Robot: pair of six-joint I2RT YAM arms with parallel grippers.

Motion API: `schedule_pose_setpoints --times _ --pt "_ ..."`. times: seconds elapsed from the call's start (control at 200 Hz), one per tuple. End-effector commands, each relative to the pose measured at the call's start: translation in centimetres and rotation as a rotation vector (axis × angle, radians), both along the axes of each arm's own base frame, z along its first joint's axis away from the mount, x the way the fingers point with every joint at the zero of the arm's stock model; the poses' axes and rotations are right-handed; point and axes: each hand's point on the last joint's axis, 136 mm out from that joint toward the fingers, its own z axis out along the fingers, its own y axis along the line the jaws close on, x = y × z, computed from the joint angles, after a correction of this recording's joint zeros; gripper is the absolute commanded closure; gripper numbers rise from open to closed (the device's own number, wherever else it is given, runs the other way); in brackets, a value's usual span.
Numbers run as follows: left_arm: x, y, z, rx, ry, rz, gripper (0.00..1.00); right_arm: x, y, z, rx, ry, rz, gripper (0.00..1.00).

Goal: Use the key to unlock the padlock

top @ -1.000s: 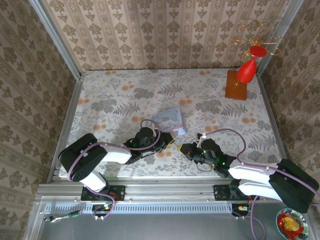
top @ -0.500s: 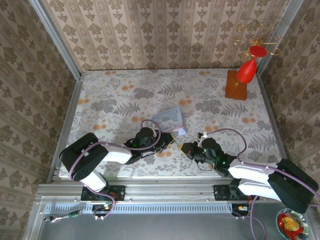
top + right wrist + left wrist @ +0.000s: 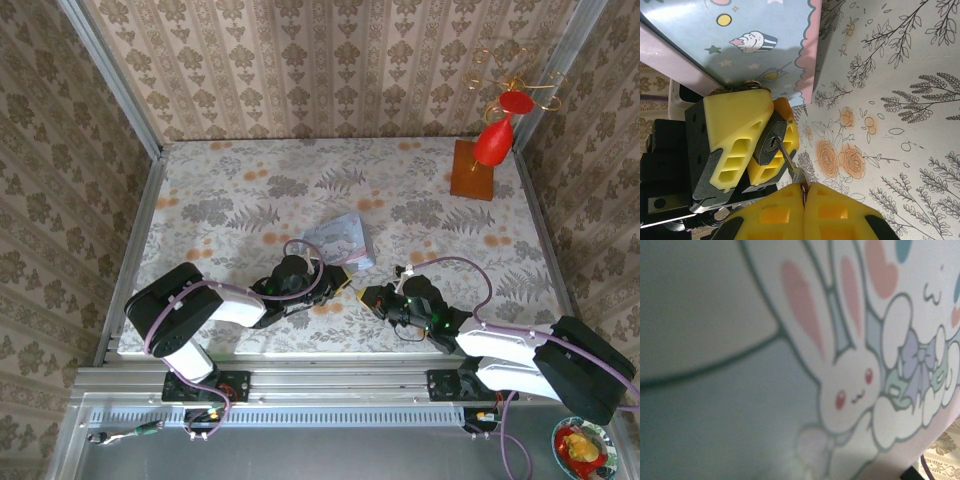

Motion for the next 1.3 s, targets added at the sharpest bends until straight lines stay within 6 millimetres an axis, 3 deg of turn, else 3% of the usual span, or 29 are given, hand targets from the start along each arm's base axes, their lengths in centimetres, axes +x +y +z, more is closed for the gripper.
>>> schedule_pose_setpoints --times 0.0,0.99,1.295 --pt "-0.3 -1.2 1.9 -0.07 -0.011 -0.033 0.97 0.6 0.8 2.2 0.056 -0.041 0.006 1.0" --pt "-0.2 -1.5 2.1 -0.076 -0.015 -0.042 0.97 0.6 0.7 2.6 0.062 -0.048 0.004 1.0" --pt "-0.6 -1.9 3.0 -0.091 -0.027 -0.059 0.98 2.1 -0.5 2.1 0.07 -0.027 -0.008 1.0"
